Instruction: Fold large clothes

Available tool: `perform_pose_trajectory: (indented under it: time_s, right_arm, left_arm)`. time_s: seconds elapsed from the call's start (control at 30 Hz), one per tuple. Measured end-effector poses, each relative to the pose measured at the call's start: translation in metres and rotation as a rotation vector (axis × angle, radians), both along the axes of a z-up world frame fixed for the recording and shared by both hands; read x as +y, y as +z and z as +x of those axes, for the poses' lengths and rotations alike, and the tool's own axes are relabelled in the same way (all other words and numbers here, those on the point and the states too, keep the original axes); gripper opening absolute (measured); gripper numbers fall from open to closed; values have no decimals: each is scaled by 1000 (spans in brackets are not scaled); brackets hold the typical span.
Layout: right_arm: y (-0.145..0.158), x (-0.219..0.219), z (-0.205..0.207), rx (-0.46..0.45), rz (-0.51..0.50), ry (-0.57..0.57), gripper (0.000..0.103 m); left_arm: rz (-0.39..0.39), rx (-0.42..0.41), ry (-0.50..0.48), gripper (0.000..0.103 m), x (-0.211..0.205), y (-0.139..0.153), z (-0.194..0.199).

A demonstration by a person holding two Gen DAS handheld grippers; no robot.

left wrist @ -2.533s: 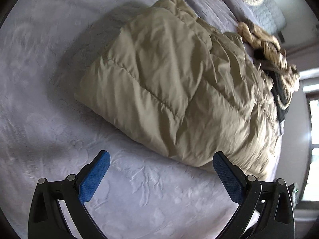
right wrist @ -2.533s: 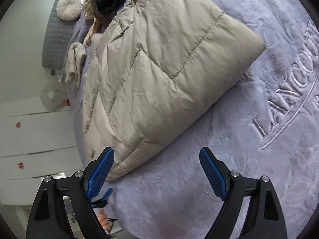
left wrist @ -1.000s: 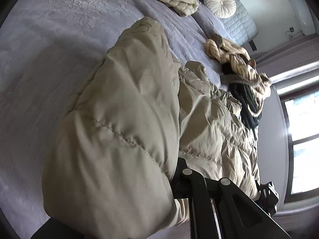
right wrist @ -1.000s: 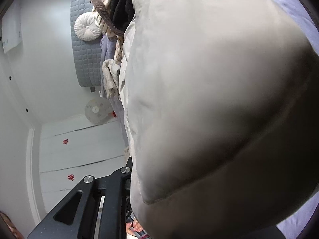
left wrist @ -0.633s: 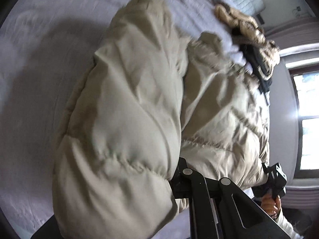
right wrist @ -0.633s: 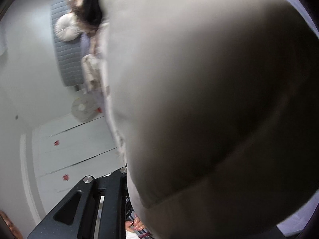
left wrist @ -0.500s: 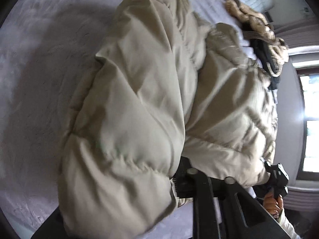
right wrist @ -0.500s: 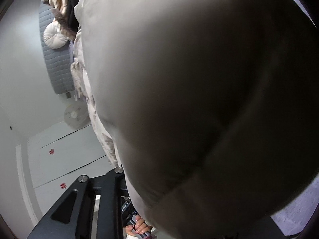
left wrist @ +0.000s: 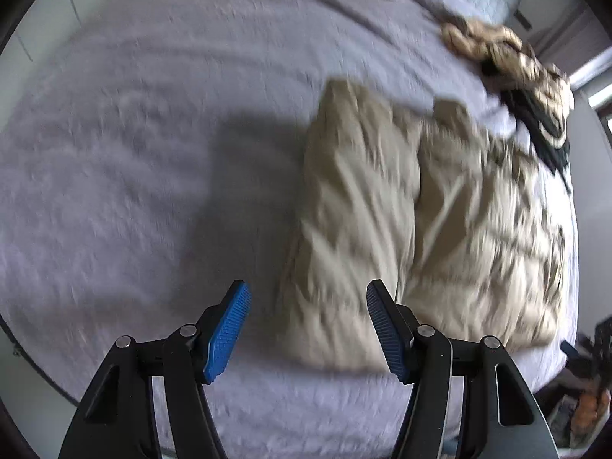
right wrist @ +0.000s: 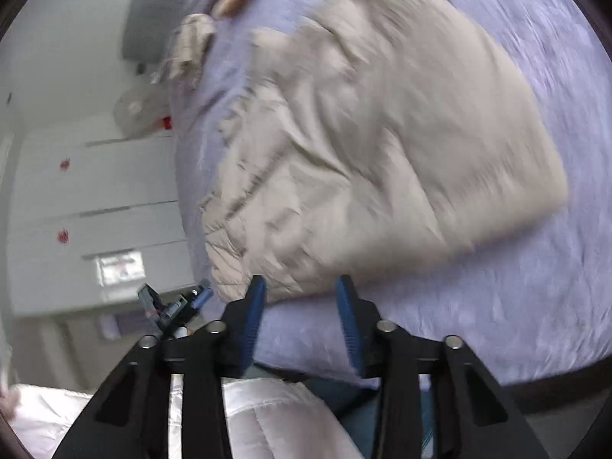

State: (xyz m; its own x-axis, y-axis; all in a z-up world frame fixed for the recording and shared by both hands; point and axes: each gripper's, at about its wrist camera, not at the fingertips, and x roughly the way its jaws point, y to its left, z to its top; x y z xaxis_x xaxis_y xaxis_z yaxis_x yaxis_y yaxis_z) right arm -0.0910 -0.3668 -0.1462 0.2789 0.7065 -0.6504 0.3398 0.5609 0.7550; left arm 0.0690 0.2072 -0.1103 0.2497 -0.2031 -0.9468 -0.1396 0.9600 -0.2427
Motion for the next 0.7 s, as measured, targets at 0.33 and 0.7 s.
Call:
perform_pose_trajectory:
  time_s: [0.33, 0.7]
  right_arm:
    - [-30, -13, 97, 141, -465, -97, 17]
    - [-23, 23, 147, 198, -506, -98, 19]
  left_arm:
    - [119, 53, -14, 64, -47, -72, 91]
    - [105, 71, -20, 78, -31, -67, 103]
